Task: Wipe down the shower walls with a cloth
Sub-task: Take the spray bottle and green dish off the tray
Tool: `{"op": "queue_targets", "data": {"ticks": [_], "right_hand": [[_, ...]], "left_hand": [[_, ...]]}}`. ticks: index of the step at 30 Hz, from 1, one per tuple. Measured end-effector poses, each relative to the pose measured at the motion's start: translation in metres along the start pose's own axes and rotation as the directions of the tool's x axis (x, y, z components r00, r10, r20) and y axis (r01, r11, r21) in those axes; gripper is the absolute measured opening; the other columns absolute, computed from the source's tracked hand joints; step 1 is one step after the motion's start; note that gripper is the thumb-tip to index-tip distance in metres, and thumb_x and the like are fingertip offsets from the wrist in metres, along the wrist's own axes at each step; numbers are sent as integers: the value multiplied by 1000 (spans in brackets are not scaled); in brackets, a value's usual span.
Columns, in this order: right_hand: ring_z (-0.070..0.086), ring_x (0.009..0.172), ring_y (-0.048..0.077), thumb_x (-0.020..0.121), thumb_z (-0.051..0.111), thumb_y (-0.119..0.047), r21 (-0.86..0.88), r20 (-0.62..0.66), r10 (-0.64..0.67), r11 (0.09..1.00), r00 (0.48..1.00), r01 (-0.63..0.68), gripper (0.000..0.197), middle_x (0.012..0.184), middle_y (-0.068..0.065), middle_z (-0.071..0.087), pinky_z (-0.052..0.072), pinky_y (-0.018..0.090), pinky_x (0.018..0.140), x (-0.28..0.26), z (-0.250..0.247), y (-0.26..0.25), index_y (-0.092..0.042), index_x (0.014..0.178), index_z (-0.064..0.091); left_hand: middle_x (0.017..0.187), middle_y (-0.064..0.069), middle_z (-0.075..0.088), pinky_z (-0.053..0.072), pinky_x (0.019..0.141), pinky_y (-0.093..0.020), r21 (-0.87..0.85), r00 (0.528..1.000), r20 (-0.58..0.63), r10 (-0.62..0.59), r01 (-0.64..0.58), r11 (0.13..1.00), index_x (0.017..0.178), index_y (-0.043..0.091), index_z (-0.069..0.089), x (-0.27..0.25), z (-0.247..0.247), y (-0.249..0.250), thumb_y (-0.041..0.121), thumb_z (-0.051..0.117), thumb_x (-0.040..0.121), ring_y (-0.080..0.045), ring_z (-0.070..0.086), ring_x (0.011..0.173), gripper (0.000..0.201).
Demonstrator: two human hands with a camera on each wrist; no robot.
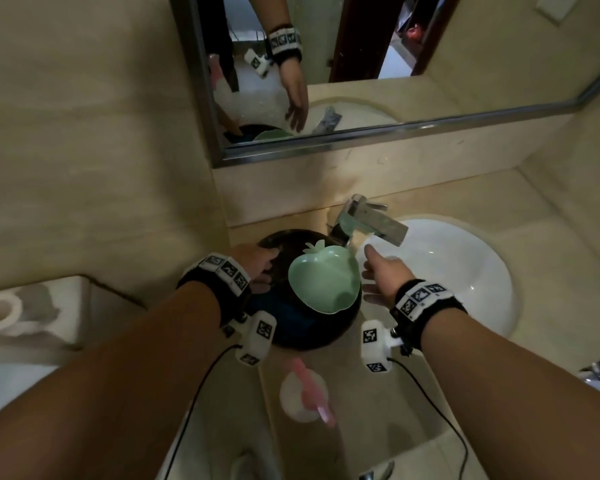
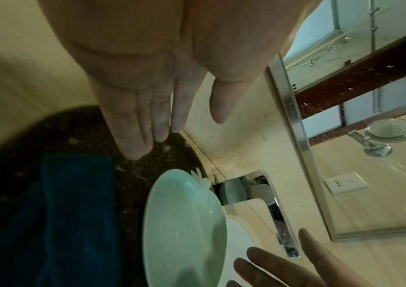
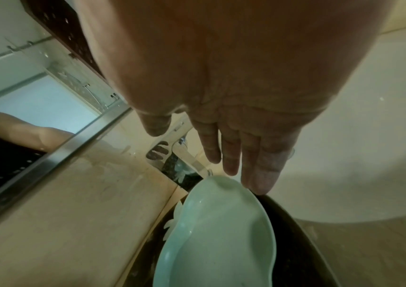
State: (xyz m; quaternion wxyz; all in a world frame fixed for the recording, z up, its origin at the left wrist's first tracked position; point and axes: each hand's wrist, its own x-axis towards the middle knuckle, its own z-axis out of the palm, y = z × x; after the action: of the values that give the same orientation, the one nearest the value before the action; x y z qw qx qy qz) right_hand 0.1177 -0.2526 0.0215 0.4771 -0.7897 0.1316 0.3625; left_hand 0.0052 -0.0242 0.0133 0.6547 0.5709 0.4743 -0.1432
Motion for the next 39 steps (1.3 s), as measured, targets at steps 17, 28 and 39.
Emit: {"op": "queue_targets", "data": {"ticks": [17,28,39], "right_hand": [[59,125,35,104,51,-17,-540,35,-68,839,997,76,36,136,17,61,47,39,106,66,10,12,-3,137,58],[69,113,29,99,57,-18,-367,1,-79,927,997,74,32,126,12,70,60,43,93,83,13,18,-10,128,68],[70,97,35,95,56,-8,-263,-3,-143,955,990,137,19,105,16,73,63,48,80,37,15,-3,-7,104,73]], "left_hand": [[132,-18,63,62,87,-48,-119,989,106,-107,119,986,137,6,60,34,32,-20,35,72,98,-34,67,110,50],[123,-20,69,58,98,-47,-161,992,121,-38,57,985,128,4,67,34,27,-20,31,66,102,-37,69,111,38],[112,-19,73,58,97,-47,-130,993,96,64,-52,990,119,6,69,-9,9,5,32,68,100,-33,68,98,32]]}}
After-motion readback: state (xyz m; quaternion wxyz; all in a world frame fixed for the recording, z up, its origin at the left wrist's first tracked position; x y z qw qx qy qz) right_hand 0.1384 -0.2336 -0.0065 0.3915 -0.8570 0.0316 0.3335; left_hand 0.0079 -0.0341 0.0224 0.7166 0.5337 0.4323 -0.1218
